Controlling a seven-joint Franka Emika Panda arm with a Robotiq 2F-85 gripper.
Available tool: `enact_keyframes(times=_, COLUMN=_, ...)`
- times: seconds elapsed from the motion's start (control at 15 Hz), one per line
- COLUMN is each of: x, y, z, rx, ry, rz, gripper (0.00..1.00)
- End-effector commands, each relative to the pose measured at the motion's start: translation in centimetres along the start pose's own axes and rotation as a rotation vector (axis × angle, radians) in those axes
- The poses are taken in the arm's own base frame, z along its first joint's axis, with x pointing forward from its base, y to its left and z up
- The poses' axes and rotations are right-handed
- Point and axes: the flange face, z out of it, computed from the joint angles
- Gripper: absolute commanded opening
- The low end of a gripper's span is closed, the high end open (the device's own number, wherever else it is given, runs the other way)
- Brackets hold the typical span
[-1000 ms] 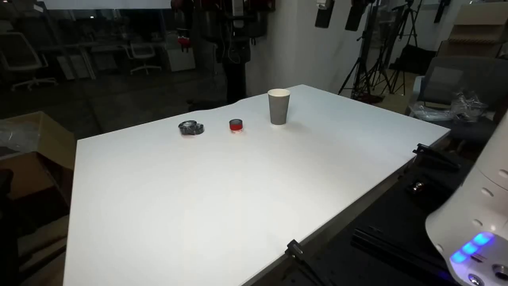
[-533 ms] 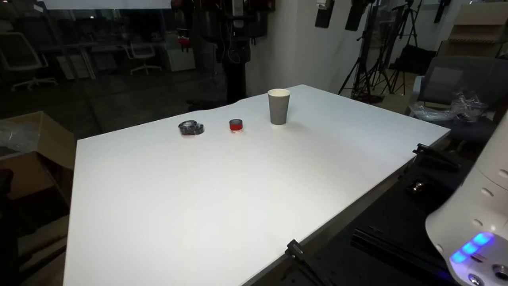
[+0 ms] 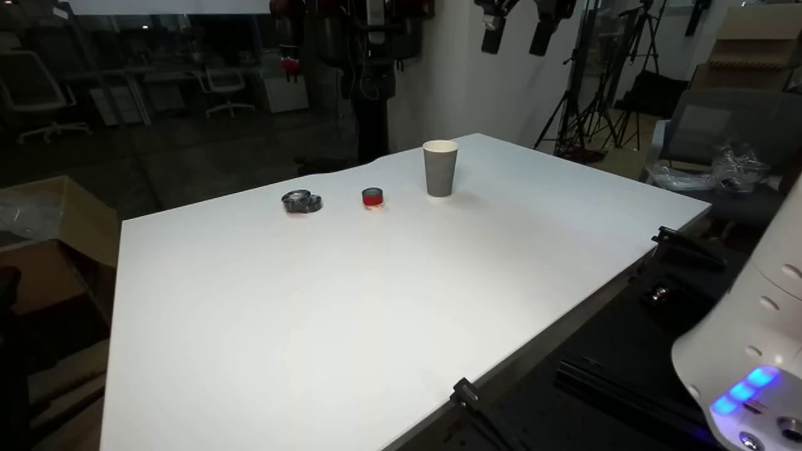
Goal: Move the cup to the left slightly
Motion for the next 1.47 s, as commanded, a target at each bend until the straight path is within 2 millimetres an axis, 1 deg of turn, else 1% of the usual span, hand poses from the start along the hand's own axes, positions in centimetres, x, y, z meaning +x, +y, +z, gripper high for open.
enact_keyframes(times=0.0, x=5.1, y=4.8, z=2.2, rx=0.002, ry=-0.077, rz=0.108, gripper=1.00)
enact_keyframes(times=0.13, x=7.1, y=7.4, z=3.5, rx=0.003, ry=-0.132, rz=0.180, gripper=1.00)
enact_keyframes(times=0.27, x=8.9, y=9.3, z=4.0, rx=0.006, ry=-0.150, rz=0.237, gripper=1.00)
enact_keyframes(times=0.33, x=6.2, y=7.9, z=3.8, rx=0.013, ry=-0.114, rz=0.188, gripper=1.00)
enact_keyframes(times=0.4, x=6.9, y=8.6, z=4.3, rx=0.012, ry=-0.126, rz=0.196, gripper=1.00)
enact_keyframes(times=0.47, x=6.9, y=8.7, z=4.7, rx=0.012, ry=-0.135, rz=0.194, gripper=1.00)
enact_keyframes(times=0.73, x=6.5, y=8.2, z=4.3, rx=0.012, ry=-0.126, rz=0.184, gripper=1.00)
enact_keyframes(times=0.87, x=8.4, y=8.6, z=5.1, rx=-0.007, ry=-0.094, rz=0.271, gripper=1.00)
enact_keyframes(times=1.0, x=10.8, y=9.7, z=6.0, rx=-0.031, ry=-0.038, rz=0.334, gripper=1.00)
enact_keyframes(times=1.07, x=12.2, y=10.5, z=6.4, rx=-0.049, ry=-0.001, rz=0.370, gripper=1.00)
enact_keyframes(times=1.2, x=15.2, y=12.9, z=8.0, rx=-0.081, ry=0.040, rz=0.439, gripper=1.00)
enact_keyframes(times=1.27, x=16.4, y=14.2, z=9.0, rx=-0.098, ry=0.025, rz=0.482, gripper=1.00)
enact_keyframes(times=1.4, x=18.6, y=15.9, z=11.3, rx=-0.121, ry=-0.054, rz=0.550, gripper=1.00)
